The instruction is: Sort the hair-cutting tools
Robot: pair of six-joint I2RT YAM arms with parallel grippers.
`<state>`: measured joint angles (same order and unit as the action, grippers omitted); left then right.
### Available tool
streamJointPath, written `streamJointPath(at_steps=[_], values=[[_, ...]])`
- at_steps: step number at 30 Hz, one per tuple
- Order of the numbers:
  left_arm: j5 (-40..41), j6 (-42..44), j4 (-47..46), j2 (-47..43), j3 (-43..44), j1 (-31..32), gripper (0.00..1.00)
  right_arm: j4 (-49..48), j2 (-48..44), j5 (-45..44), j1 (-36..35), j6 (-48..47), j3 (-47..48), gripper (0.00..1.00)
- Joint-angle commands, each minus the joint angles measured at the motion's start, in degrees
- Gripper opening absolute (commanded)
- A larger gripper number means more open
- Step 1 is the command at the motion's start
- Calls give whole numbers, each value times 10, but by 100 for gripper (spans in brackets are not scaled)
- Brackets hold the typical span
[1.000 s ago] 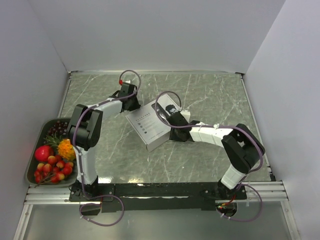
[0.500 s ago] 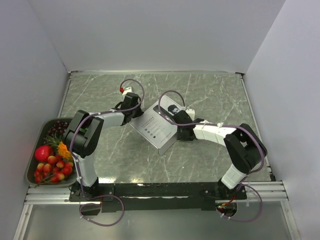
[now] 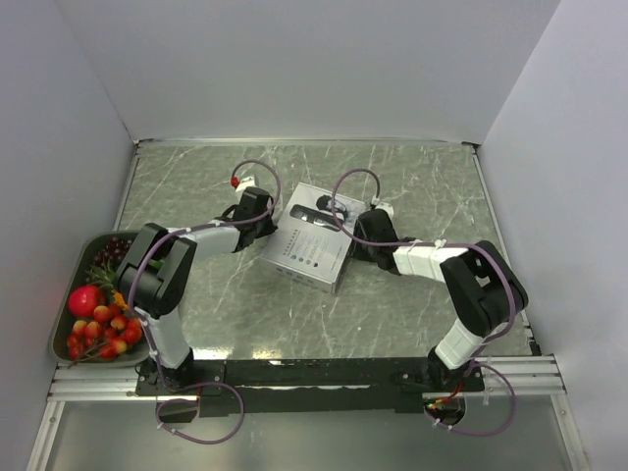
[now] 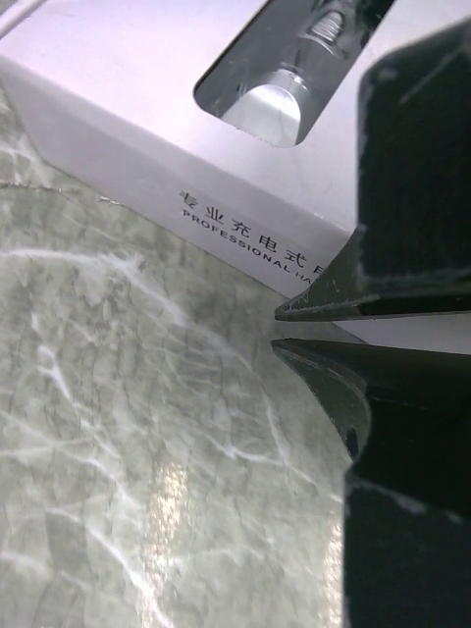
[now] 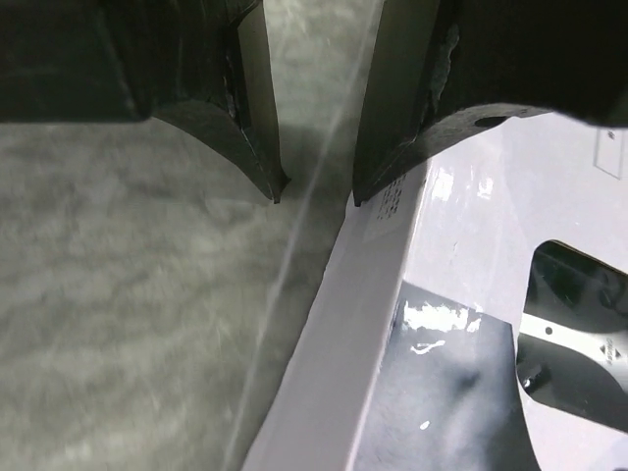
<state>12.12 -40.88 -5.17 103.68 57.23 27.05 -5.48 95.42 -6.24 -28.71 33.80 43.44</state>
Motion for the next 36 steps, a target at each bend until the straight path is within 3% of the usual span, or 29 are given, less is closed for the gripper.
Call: streamJointPath(at_steps=[1,7,9,17,22,25,26,28,29,36], values=[[-126,-4,65,7,0,92,20,-111,71,188,-35,54,-17,49],[-123,-7,81,12,14,104,20,-75,52,169,-36,51,-12,49],[-89,-14,92,6,17,103,22,-30,40,148,-36,44,-10,50],[4,-24,174,-54,45,103,36,129,-82,-9,-36,19,2,52],[56,-16,204,-122,53,103,49,220,-184,-87,-36,-15,43,62],[77,-10,219,-154,63,103,56,248,-234,-125,-36,-39,69,83],[90,-10,228,-162,67,103,62,272,-243,-141,-36,-50,79,94],[100,-5,236,-182,79,103,75,290,-266,-153,-36,-59,105,99],[116,-4,244,-189,82,103,99,306,-272,-158,-37,-69,113,99],[171,19,277,-259,122,102,99,371,-281,-192,-35,-110,206,99]])
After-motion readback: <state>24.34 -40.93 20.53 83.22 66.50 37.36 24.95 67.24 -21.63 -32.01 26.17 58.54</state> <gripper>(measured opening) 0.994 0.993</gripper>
